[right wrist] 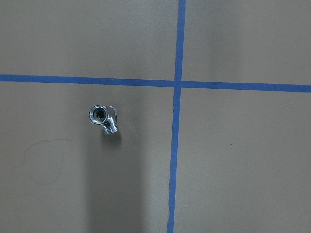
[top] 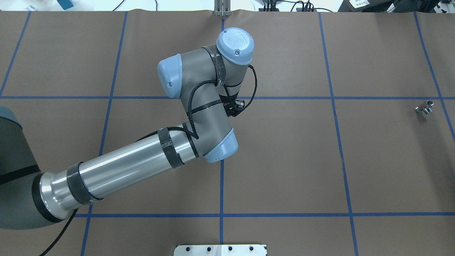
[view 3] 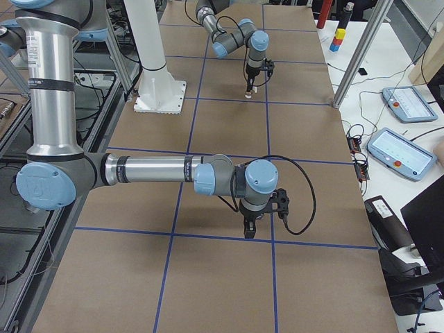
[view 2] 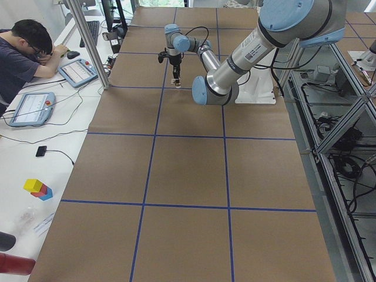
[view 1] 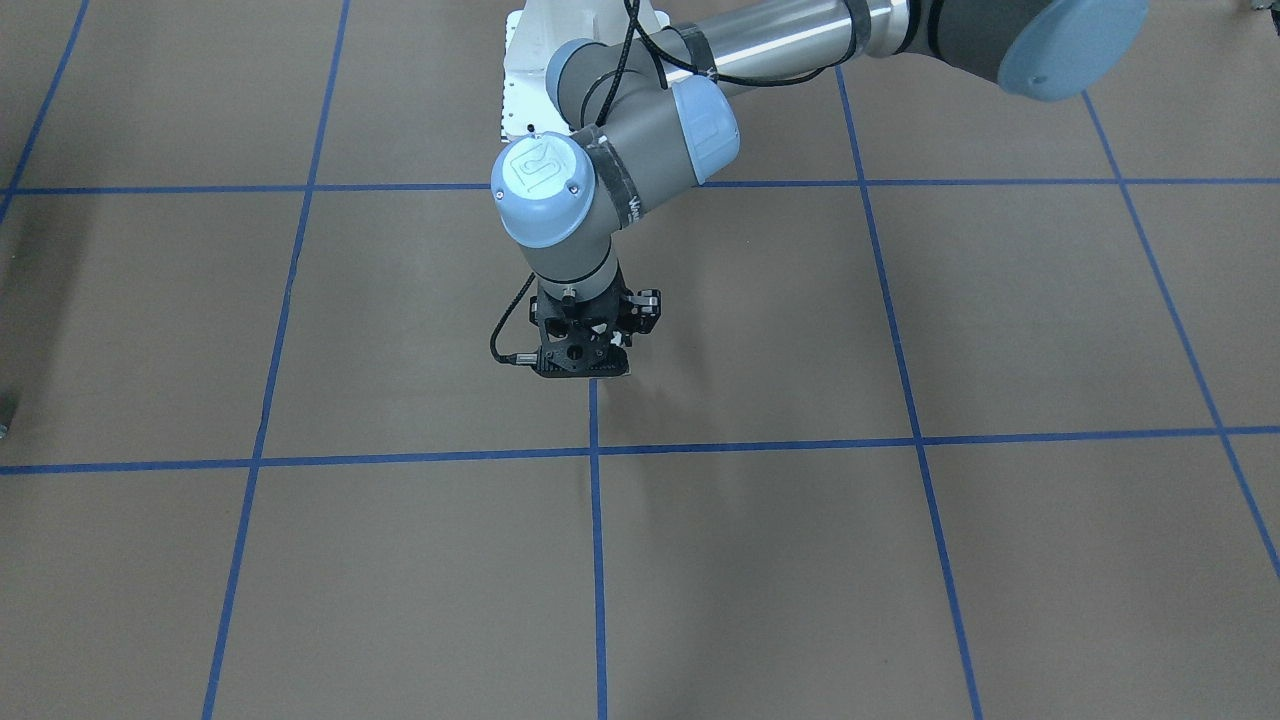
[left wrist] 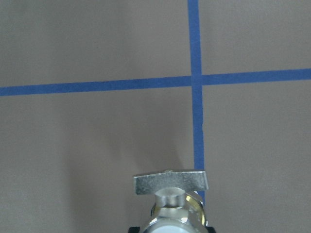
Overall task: Assemble PPR valve and pipe with both arms
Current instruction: 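Carry the valve with the left gripper toward the table center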
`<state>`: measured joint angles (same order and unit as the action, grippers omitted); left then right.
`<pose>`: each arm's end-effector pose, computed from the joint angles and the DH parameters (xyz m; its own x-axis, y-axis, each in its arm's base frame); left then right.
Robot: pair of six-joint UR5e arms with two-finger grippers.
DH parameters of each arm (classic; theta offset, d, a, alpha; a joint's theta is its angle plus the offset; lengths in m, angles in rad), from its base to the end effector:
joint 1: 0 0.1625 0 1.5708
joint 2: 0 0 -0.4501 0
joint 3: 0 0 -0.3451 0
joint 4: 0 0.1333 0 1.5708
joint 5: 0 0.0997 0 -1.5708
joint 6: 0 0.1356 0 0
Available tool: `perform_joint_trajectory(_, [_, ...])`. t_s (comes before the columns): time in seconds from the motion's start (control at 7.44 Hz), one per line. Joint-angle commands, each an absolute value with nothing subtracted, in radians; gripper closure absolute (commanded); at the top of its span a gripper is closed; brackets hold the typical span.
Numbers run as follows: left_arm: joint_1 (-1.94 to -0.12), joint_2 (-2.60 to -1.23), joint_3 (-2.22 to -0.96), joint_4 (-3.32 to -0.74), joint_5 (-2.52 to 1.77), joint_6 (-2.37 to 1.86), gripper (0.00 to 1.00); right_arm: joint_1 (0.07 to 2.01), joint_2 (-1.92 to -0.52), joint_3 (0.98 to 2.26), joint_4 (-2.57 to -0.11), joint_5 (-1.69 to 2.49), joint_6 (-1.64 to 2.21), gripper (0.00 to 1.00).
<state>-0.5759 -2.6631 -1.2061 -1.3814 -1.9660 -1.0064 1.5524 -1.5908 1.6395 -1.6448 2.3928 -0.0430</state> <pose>0.6327 -0.5075 0.1966 0.7888 0.0765 -0.6099 -0.1004 0.9949 -0.0051 0.0260 -0.4336 0.6905 0.6796 -0.0370 0.7327 0.0477 0.9988 0.0062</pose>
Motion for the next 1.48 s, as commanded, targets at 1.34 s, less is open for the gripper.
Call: perform_joint_trajectory(1.34, [-0.548, -2.660, -1.187, -1.424, -1.965, -0.939, 0.94, 1.552, -1.588, 1.617, -1.646, 2.391, -0.043, 0.00])
